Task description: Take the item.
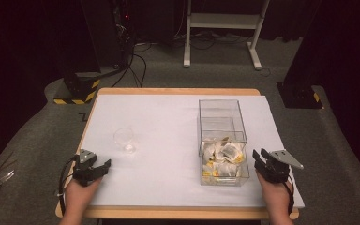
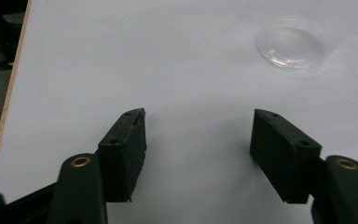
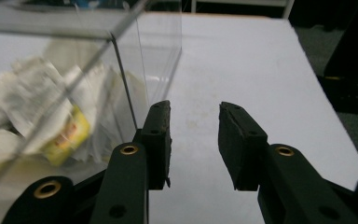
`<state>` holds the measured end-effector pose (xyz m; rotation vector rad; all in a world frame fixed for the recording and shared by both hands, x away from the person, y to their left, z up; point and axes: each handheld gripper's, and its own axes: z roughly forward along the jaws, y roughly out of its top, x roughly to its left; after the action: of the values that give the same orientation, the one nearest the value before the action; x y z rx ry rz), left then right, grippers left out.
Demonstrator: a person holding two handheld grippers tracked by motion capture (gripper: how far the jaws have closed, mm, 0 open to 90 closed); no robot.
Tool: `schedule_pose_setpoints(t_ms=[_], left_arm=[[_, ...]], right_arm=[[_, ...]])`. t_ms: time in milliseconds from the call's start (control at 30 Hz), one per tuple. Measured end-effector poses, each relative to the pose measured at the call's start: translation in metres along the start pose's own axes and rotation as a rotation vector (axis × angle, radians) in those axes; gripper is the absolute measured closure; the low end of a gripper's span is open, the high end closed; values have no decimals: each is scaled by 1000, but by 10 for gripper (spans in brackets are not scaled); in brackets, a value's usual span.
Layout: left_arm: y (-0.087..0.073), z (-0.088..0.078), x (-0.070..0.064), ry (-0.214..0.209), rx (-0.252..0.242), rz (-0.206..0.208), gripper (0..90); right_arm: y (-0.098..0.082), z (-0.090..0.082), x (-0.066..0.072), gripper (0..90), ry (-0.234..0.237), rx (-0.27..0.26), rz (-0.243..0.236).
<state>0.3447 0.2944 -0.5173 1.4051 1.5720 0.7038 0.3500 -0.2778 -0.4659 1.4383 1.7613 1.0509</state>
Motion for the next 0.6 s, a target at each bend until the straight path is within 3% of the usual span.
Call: schedule_pose_setpoints(t_ms=[167, 300, 367, 500, 600], left_arm=[[-2, -4, -4, 1, 5, 5, 446], [-2, -6, -10, -30, 18, -48, 447], [-2, -9, -15, -53, 37, -14, 450], [-1, -13, -34, -97, 14, -3, 451], [0, -15, -41, -114, 18, 14, 450]], right_arm=[[-8, 8, -6, 616, 9, 41, 0], [-14, 11, -7, 627, 8, 62, -3], [-16, 13, -6, 624, 1, 79, -11], [-20, 15, -5, 635, -6, 93, -33], [-22, 18, -6, 633, -5, 115, -38]])
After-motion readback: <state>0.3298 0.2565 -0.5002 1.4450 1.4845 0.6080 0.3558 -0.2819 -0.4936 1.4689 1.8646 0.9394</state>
